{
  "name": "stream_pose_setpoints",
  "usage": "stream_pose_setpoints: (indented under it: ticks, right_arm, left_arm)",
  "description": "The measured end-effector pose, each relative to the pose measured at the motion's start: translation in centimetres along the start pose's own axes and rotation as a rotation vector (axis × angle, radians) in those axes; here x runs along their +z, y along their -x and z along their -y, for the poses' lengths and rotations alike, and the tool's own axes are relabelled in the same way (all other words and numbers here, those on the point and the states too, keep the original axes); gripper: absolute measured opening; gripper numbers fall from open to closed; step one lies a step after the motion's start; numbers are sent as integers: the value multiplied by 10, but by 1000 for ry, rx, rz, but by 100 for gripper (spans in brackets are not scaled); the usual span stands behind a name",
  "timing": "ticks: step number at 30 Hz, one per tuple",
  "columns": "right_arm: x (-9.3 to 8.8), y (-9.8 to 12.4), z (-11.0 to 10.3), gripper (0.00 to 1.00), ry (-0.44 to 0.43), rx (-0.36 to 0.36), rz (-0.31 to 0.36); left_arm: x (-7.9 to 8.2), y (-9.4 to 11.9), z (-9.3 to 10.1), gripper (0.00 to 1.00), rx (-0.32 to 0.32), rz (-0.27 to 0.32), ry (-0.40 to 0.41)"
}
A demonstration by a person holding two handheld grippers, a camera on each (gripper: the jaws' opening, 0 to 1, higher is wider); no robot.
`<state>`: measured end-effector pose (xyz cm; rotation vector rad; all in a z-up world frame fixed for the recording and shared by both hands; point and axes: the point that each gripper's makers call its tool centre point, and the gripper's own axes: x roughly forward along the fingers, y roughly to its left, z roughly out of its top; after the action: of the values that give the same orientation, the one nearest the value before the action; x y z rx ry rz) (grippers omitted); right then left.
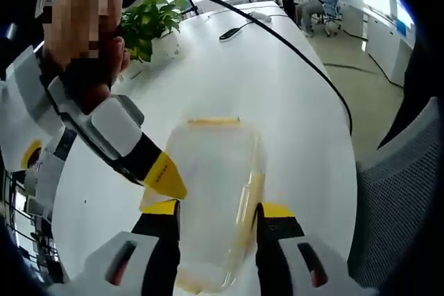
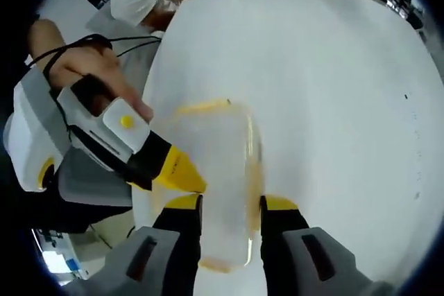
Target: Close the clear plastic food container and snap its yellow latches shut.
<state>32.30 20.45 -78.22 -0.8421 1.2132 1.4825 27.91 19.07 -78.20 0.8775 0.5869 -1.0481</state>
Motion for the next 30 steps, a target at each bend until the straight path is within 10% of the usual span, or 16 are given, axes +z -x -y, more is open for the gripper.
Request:
stream_pose_setpoints:
  ticks: [17,24,30]
  right_arm:
    - [5,5,-4,30,61,-251,65]
    - [6,9,-6,27,96,-320,232]
    - [5,17,-10,49,81,-403,358]
  left_arm:
    - [0,3,13,50,-85,-53,-27]
    - [-1,7,29,70,-163,-89,-55]
    - [-3,10,30,76,-161,-100,-22]
